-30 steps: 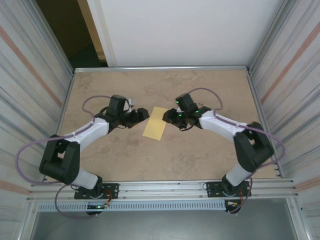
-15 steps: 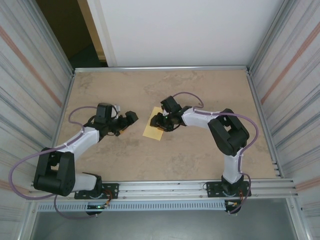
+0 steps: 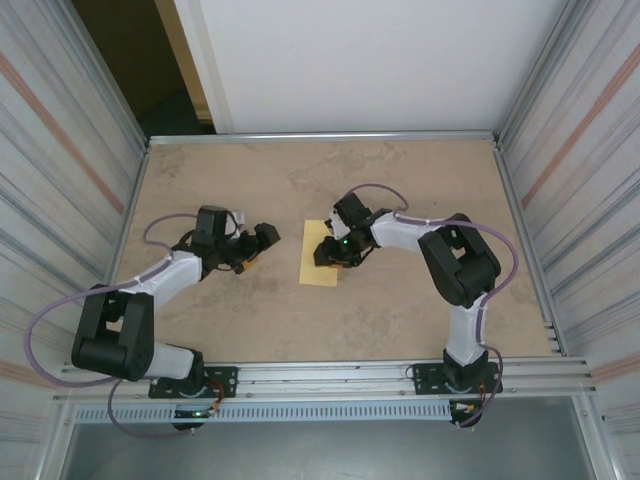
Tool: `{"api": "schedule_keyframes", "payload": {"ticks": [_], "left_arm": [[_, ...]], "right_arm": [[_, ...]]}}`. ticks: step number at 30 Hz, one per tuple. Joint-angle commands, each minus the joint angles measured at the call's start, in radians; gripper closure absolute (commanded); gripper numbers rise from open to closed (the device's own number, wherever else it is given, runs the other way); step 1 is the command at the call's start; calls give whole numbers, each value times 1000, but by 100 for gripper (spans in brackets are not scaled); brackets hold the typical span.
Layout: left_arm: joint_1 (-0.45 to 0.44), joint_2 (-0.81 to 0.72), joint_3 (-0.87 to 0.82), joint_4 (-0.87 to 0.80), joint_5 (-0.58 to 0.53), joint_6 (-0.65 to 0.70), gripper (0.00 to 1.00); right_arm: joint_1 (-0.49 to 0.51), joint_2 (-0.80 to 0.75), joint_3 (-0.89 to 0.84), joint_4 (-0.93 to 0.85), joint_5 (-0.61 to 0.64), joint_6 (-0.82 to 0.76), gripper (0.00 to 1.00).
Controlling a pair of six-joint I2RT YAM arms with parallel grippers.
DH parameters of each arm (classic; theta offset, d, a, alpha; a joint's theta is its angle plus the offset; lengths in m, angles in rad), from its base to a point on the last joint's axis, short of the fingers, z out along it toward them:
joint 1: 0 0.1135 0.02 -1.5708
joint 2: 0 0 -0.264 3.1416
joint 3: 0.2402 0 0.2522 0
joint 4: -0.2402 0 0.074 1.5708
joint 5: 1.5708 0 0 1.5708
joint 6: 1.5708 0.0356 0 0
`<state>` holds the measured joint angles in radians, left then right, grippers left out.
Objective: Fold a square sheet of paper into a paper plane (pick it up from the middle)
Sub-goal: Move the paper to the center of the table.
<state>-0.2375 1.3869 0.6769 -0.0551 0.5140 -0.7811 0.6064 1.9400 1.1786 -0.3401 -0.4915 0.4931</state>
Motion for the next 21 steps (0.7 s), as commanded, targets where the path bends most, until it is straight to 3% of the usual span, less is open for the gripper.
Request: {"api": "schedule_keyframes", "payload": {"ticks": [1, 3, 7, 10, 21], "left_arm": [[-21, 19, 54, -22, 24, 13, 2], [-45, 26, 70, -49, 9, 24, 3], [-87, 25, 69, -65, -3, 11, 7], [-108, 16, 47, -60, -2, -8, 8], [-191, 59, 26, 10, 33, -65, 17]], "right_arm": [[-14, -48, -38, -94, 19, -76, 57], [-3, -103, -57, 4, 6, 38, 56], [25, -201, -155, 233, 102, 310, 56], [13, -229, -230, 324, 151, 430, 55], [-30, -130, -198, 311, 100, 435, 62]]}}
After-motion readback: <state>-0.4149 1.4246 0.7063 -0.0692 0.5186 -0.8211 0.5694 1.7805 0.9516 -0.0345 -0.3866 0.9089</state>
